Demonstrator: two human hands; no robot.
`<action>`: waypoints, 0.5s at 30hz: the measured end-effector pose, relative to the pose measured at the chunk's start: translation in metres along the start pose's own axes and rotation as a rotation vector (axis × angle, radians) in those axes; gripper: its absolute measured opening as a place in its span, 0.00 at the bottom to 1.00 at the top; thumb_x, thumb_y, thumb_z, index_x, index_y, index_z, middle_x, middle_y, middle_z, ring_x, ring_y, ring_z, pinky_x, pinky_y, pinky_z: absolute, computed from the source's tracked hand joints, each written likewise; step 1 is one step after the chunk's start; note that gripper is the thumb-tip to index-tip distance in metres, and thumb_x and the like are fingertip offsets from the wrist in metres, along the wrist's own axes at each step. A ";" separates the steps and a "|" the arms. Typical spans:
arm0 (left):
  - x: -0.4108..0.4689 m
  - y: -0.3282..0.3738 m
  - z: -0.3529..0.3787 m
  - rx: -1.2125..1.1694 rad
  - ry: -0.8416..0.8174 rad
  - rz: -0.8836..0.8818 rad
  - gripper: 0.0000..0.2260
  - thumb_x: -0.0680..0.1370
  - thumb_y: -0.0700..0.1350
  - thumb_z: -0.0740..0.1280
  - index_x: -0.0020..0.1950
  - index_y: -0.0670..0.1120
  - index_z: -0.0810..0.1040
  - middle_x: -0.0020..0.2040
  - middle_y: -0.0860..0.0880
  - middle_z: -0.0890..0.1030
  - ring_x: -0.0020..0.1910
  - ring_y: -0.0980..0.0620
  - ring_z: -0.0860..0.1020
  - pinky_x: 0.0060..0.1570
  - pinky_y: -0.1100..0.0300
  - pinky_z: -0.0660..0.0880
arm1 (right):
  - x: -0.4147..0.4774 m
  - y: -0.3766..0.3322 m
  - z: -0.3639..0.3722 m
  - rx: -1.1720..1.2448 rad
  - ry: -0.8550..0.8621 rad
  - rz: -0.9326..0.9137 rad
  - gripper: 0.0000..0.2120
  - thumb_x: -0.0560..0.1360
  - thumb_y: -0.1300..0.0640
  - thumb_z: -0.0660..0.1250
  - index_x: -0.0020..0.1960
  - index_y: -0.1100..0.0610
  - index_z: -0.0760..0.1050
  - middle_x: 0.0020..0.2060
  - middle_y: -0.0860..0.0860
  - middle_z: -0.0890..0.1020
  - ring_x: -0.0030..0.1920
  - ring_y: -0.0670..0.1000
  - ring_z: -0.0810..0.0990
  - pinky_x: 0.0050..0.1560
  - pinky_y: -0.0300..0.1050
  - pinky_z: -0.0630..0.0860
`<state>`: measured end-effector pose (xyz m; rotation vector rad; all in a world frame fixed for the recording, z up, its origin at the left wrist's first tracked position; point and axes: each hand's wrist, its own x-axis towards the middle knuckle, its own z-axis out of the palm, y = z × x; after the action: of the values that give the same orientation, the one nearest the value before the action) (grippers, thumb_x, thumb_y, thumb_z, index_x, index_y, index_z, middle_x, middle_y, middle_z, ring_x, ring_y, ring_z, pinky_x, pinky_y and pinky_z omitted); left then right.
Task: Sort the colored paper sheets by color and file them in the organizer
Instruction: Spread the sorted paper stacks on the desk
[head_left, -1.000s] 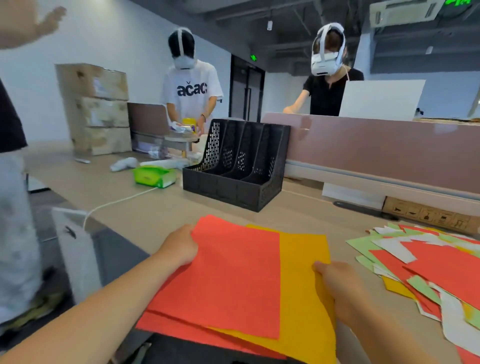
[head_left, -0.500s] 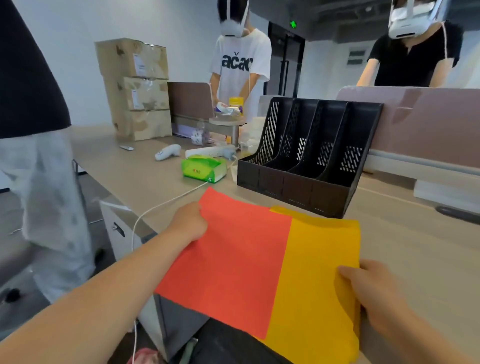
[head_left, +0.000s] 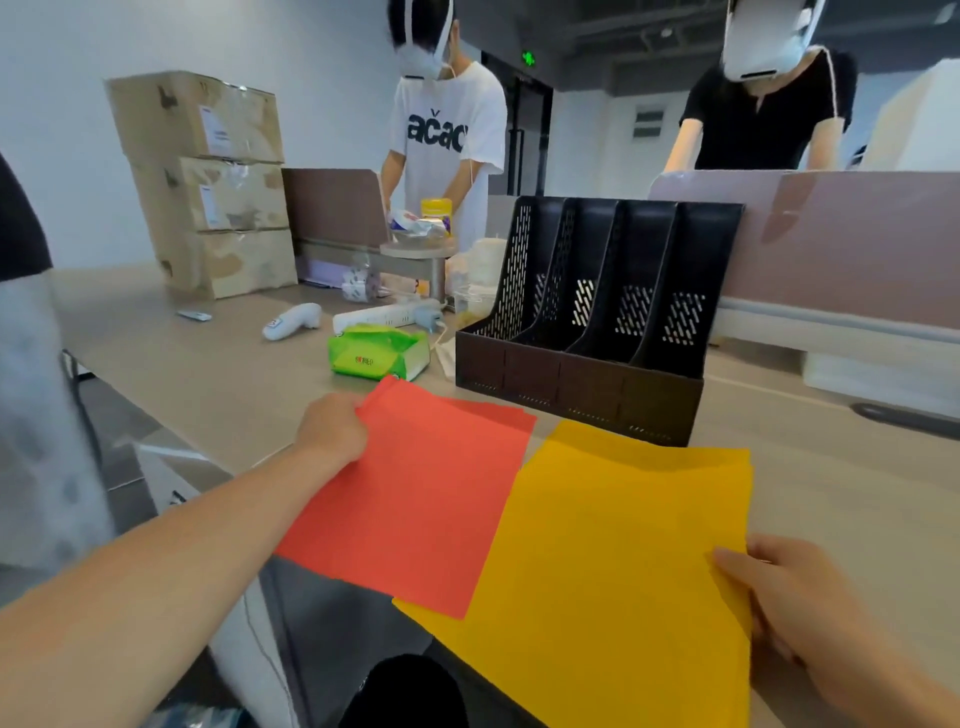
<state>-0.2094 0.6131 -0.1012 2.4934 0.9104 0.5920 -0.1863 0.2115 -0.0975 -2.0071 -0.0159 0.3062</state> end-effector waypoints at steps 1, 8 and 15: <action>0.004 -0.004 0.001 0.018 -0.003 0.016 0.16 0.73 0.34 0.61 0.55 0.44 0.82 0.54 0.40 0.82 0.56 0.39 0.78 0.55 0.52 0.75 | 0.001 0.000 0.000 0.002 -0.001 -0.005 0.13 0.80 0.58 0.61 0.43 0.66 0.75 0.16 0.55 0.70 0.13 0.48 0.63 0.16 0.33 0.58; 0.021 -0.014 0.007 0.066 0.021 0.080 0.14 0.74 0.34 0.61 0.57 0.38 0.80 0.58 0.37 0.80 0.59 0.38 0.76 0.60 0.50 0.71 | -0.002 0.002 -0.001 0.027 -0.015 0.021 0.11 0.79 0.57 0.63 0.48 0.66 0.77 0.27 0.59 0.75 0.23 0.52 0.70 0.26 0.43 0.67; 0.019 -0.014 0.012 0.243 0.021 0.085 0.15 0.74 0.39 0.60 0.59 0.48 0.78 0.60 0.44 0.79 0.61 0.42 0.74 0.60 0.51 0.69 | -0.010 0.003 -0.010 -0.010 -0.102 0.020 0.13 0.79 0.60 0.61 0.51 0.72 0.75 0.22 0.57 0.72 0.20 0.49 0.67 0.20 0.37 0.63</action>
<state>-0.1963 0.6328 -0.1137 2.7592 0.9370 0.5655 -0.1937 0.1997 -0.0938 -2.0011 -0.0618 0.4218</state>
